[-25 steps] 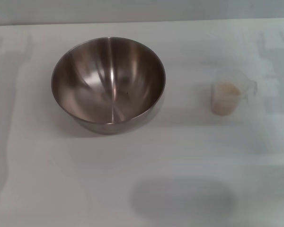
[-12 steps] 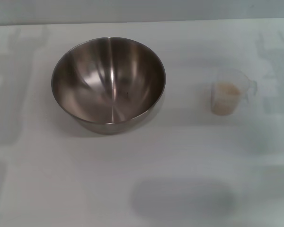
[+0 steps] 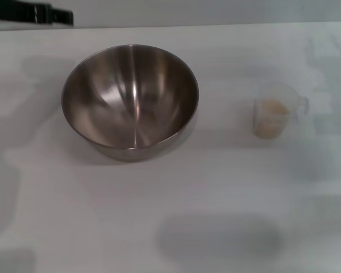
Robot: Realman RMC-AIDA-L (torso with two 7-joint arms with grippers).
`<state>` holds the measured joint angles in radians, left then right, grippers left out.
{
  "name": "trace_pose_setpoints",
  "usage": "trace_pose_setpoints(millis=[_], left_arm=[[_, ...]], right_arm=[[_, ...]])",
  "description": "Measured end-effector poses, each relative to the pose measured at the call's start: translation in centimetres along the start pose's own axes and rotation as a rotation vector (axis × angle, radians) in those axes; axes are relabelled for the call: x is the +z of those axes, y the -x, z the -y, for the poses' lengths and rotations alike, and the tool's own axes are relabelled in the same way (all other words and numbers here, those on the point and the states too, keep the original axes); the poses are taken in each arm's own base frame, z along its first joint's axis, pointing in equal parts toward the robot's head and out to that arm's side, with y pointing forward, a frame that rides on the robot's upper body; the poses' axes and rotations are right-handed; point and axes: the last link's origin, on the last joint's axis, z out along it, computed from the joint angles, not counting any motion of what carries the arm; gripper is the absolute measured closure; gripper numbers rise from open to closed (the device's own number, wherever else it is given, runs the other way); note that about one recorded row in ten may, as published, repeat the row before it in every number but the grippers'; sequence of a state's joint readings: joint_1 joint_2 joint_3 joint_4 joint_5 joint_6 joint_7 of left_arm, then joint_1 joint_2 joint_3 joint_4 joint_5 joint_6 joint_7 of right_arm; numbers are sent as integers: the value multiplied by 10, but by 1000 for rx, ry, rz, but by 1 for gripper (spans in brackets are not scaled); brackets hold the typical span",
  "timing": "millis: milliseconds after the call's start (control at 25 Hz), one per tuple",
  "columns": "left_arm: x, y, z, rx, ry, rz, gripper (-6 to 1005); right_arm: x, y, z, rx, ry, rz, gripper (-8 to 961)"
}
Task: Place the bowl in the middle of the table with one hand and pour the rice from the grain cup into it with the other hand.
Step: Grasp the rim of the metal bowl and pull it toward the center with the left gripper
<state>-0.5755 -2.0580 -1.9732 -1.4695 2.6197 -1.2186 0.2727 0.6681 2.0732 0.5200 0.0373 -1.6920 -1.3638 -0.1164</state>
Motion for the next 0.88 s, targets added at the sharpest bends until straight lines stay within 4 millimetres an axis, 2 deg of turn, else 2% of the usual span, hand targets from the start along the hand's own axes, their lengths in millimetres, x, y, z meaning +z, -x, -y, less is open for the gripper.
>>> trace_pose_setpoints(millis=[360,880], left_arm=[[15,12,0,31,-35,201,258],[34,28,-3,62,-45,312,277]], right_arm=[[1,0,2,-8,1,1,402],[1,0,3,-13,-3,1,403]])
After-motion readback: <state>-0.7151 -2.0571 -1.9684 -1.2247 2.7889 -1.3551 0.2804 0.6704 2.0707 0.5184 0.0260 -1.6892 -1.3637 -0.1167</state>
